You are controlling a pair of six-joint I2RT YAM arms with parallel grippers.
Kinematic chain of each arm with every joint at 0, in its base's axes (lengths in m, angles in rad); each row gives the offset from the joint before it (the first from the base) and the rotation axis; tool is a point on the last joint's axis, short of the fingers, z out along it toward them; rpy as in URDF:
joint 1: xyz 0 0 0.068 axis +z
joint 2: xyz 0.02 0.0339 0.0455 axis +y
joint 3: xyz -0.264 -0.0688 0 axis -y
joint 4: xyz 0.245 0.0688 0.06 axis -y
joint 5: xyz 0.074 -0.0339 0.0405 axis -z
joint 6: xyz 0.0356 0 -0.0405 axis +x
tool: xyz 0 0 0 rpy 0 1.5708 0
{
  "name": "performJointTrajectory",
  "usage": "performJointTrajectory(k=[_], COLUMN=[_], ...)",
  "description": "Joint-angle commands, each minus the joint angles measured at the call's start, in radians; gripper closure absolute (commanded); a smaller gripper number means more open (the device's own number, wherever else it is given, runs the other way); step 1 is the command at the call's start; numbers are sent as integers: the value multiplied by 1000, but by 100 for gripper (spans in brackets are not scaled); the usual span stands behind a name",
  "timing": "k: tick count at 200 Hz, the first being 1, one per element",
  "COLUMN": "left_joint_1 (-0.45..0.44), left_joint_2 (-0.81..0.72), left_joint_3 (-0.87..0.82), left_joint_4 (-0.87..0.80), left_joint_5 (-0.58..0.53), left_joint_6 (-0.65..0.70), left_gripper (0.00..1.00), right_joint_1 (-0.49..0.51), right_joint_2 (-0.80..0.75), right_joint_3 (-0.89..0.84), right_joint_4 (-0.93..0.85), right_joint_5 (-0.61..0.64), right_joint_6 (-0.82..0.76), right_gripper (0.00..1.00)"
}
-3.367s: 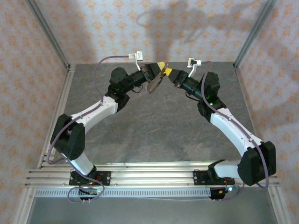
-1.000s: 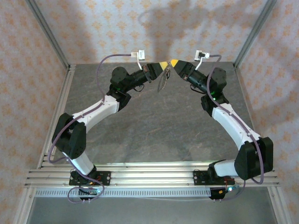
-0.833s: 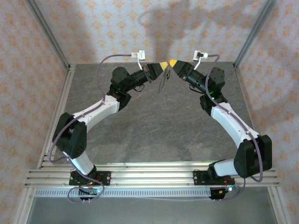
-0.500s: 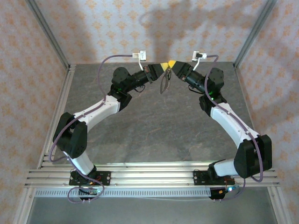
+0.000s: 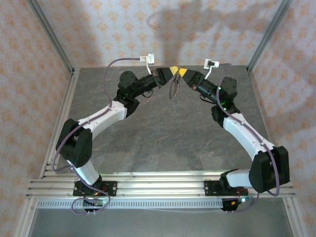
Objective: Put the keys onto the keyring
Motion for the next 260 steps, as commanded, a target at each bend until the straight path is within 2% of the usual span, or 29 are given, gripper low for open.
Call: performJointTrajectory(k=[1, 31, 78, 90, 114, 168, 195, 225, 260], left_joint_1=[-6, -7, -5, -5, -6, -7, -6, 4, 35], left_joint_2=[-11, -10, -6, -6, -3, -7, -23, -44, -66], left_joint_3=[44, 44, 43, 43, 43, 41, 40, 40, 42], left_joint_4=[55, 55, 62, 62, 63, 62, 8, -39, -67], left_joint_5=[5, 6, 5, 5, 3, 2, -21, -36, -29], left_joint_6=[-4, -4, -7, -9, -10, -10, 20, 48, 60], left_gripper=[100, 100, 100, 100, 100, 100, 100, 76, 62], right_joint_1=[6, 5, 14, 15, 18, 17, 0, -34, -57], right_joint_2=[-27, -13, 11, 14, 21, 17, 15, 21, 30], right_joint_3=[-15, -15, 0, 5, 8, -9, -4, 23, 85], right_joint_4=[55, 87, 123, 123, 125, 135, 130, 100, -11], right_joint_5=[-3, -15, -26, -25, -28, -19, -23, -65, -142], right_joint_6=[-2, 18, 47, 48, 49, 44, 43, 36, -31], right_gripper=[87, 89, 84, 87, 100, 100, 100, 100, 100])
